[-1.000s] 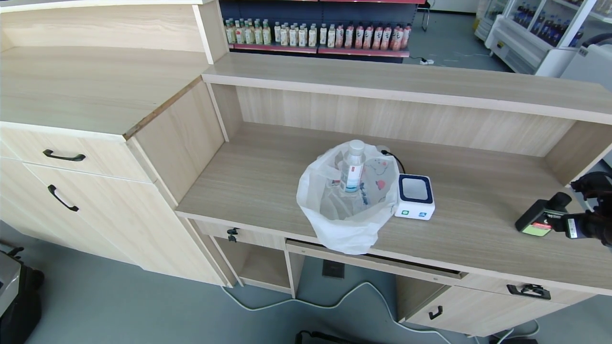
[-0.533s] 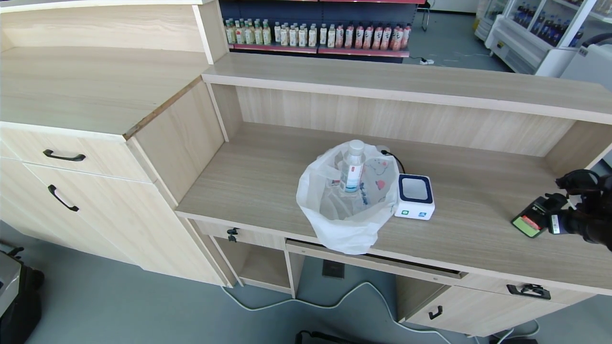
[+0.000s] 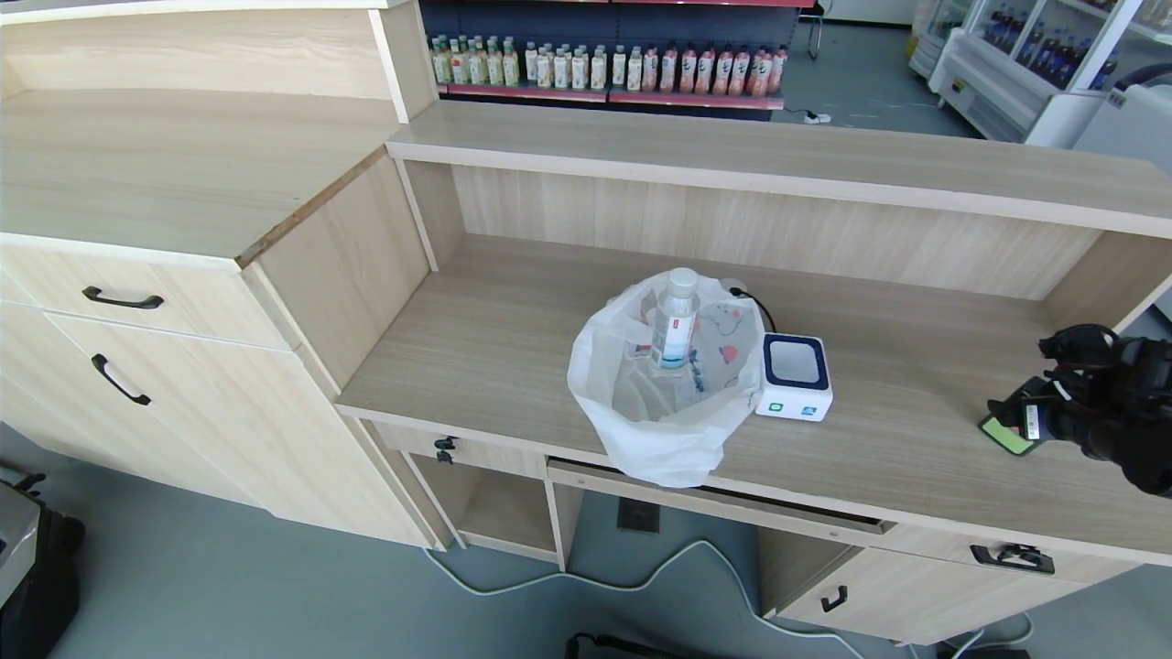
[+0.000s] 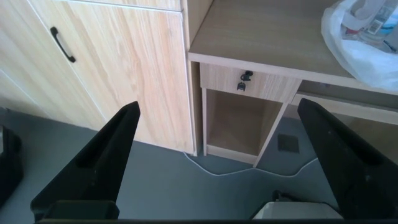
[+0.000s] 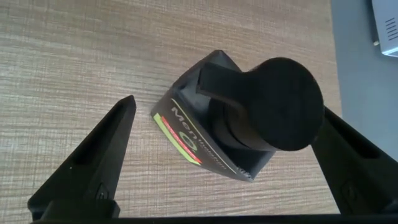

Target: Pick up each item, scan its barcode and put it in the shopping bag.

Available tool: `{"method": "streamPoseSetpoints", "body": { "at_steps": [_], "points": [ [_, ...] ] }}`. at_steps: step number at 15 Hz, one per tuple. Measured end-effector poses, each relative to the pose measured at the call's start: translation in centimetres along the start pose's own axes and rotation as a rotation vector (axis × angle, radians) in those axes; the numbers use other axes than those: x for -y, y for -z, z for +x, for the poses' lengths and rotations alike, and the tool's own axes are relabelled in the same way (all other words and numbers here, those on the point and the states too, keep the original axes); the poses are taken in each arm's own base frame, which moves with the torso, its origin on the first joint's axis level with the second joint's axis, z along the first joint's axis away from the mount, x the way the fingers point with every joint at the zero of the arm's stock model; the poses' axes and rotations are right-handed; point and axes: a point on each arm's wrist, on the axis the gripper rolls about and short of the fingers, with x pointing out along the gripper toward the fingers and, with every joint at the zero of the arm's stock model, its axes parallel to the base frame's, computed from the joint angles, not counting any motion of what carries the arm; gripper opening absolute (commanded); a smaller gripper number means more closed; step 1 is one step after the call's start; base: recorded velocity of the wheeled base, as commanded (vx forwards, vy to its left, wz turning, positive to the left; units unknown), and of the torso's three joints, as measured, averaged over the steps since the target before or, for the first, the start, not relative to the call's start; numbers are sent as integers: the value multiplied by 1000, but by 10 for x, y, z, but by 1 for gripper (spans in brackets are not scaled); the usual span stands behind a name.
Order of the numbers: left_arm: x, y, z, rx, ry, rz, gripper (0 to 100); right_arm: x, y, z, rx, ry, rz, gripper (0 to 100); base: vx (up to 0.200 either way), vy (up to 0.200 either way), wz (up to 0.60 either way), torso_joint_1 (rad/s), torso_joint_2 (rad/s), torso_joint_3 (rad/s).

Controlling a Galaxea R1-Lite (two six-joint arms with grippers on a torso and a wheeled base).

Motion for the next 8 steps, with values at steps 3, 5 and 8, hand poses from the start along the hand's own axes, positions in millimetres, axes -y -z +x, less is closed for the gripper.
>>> {"method": "streamPoseSetpoints", "body": {
  "at_steps": [3,5,8],
  "points": [
    [0,0,0,0,0,0,100,-5,4,4,-10,-13,-6,0,0,0,0,0,0,0],
    [0,0,0,0,0,0,100,-10,5,6,-13,-25,-8,0,0,0,0,0,0,0],
    [0,0,0,0,0,0,100,-15,3,12,-1,-31,-16,0,0,0,0,0,0,0]
  ]
}}
